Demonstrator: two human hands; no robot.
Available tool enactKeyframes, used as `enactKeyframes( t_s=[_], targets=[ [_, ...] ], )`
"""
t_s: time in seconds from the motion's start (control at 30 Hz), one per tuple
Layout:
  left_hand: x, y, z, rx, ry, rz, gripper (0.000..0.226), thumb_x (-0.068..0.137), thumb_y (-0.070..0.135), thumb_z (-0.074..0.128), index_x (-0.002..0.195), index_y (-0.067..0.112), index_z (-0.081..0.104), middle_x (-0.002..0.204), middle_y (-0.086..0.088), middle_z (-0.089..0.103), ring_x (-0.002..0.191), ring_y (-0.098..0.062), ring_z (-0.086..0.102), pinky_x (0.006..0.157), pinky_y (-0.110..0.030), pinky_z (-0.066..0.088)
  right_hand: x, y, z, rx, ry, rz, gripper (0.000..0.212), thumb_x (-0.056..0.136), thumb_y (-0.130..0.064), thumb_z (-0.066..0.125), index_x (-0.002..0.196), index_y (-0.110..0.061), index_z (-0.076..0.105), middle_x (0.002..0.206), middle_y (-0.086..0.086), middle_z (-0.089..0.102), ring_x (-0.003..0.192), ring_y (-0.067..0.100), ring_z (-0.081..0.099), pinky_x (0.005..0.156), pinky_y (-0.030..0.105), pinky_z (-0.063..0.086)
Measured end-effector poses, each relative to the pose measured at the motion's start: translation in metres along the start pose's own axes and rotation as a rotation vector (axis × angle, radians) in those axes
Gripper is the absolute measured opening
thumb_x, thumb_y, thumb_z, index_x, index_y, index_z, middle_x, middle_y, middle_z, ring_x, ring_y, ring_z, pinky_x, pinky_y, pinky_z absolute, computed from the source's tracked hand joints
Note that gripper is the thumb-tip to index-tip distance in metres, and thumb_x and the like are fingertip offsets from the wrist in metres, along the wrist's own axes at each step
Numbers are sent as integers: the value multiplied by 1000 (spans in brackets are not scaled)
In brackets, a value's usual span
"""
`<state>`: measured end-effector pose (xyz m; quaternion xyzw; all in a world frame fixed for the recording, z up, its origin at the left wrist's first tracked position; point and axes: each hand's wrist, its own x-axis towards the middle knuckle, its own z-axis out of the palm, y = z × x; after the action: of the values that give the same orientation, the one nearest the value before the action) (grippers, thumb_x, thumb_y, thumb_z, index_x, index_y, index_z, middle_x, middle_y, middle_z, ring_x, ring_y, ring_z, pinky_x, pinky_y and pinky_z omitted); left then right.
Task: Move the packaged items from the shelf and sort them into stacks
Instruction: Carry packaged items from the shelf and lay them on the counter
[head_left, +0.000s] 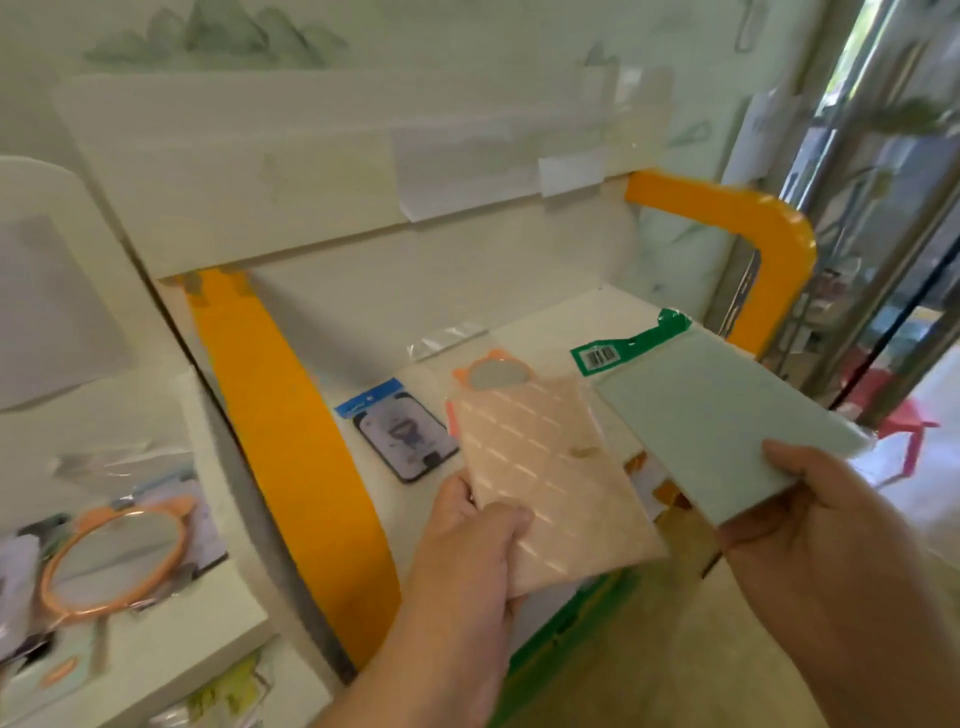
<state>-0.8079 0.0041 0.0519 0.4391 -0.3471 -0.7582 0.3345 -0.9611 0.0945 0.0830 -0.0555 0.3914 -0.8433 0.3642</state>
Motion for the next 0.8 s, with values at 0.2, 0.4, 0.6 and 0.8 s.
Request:
enactKeyframes(
  t_s=[0.2, 0.4, 0.6, 0.8],
  targets=[
    [74, -28, 40, 53, 65, 8, 29, 91, 9, 47, 111, 28, 58, 111, -16, 66, 99, -42, 62, 74, -41, 45, 70, -14, -7, -89, 67, 63, 36, 100, -12, 43, 133, -22, 50, 117, 8, 72, 108, 25, 68, 80, 40, 59],
    [109, -36, 73, -40, 156, 9, 27, 91, 1, 45, 111, 12, 60, 77, -13, 59, 61, -28, 51, 47, -29, 37, 141, -26, -24, -107, 102, 162, 33, 99, -12, 46, 130, -19, 52, 115, 8, 72, 102, 26, 71, 74, 39, 58],
    [154, -38, 121, -22, 219, 58, 36, 91, 4, 45, 112, 25, 66, 100, -9, 77, 96, -32, 70, 86, -49, 57, 219, -41, -27, -597, 65, 154, 10, 96, -13, 58, 93, -22, 62, 98, 10, 67, 92, 30, 63, 93, 51, 51],
    [228, -25, 177, 68, 314, 145, 30, 91, 4, 45, 106, 22, 63, 90, -4, 74, 76, -17, 65, 65, -28, 52, 329, -60, -45, -1332, -498, -273, 24, 105, -26, 40, 118, -41, 54, 104, -21, 68, 91, -1, 61, 80, 37, 54]
  ],
)
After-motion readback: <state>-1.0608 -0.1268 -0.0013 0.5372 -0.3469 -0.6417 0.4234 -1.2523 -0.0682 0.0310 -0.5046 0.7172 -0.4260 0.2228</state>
